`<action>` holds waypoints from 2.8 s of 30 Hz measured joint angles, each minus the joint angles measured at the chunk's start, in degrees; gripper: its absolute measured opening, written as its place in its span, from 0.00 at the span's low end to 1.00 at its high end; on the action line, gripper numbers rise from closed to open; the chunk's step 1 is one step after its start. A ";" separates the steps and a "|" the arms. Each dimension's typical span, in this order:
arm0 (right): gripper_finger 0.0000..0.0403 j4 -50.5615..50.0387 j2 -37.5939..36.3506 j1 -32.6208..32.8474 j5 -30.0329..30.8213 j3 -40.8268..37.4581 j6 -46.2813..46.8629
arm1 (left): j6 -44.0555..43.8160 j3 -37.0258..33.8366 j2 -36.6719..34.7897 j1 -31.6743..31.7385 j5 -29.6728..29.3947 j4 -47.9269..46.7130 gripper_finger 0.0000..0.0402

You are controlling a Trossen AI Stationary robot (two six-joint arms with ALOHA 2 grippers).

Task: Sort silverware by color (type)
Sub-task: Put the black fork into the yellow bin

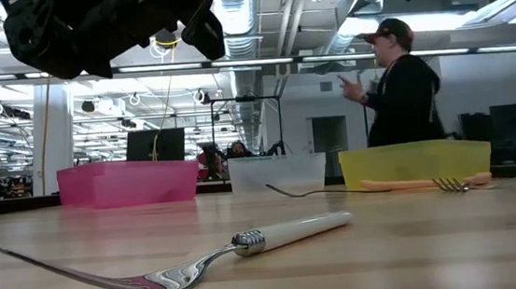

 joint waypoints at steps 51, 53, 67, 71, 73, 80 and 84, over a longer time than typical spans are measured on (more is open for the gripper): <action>0.05 -5.88 0.04 0.17 6.67 0.00 0.04 | 0.07 5.54 -0.17 0.67 -1.26 -16.39 0.29; 0.05 -6.30 -0.03 0.17 7.30 0.00 0.04 | -0.22 5.54 -0.17 1.06 -1.04 -16.58 0.35; 0.05 -26.74 -10.52 0.41 18.41 0.00 0.04 | -2.49 5.54 -7.69 5.44 1.56 -31.92 0.50; 0.05 -37.63 -14.48 1.26 32.33 -0.01 -1.30 | -0.72 5.54 -12.96 5.56 -1.35 -39.98 0.50; 0.05 -41.88 -15.95 1.29 39.37 -0.01 -3.21 | -0.04 5.57 -15.37 5.31 -3.85 -42.82 0.50; 0.05 -50.27 -17.28 0.46 59.05 -0.02 -14.07 | 2.21 5.57 -22.87 3.30 -11.38 -50.97 0.50; 0.05 -53.93 -15.58 -1.56 71.69 -0.84 -19.37 | 3.71 5.57 -26.11 1.93 -14.42 -53.96 0.50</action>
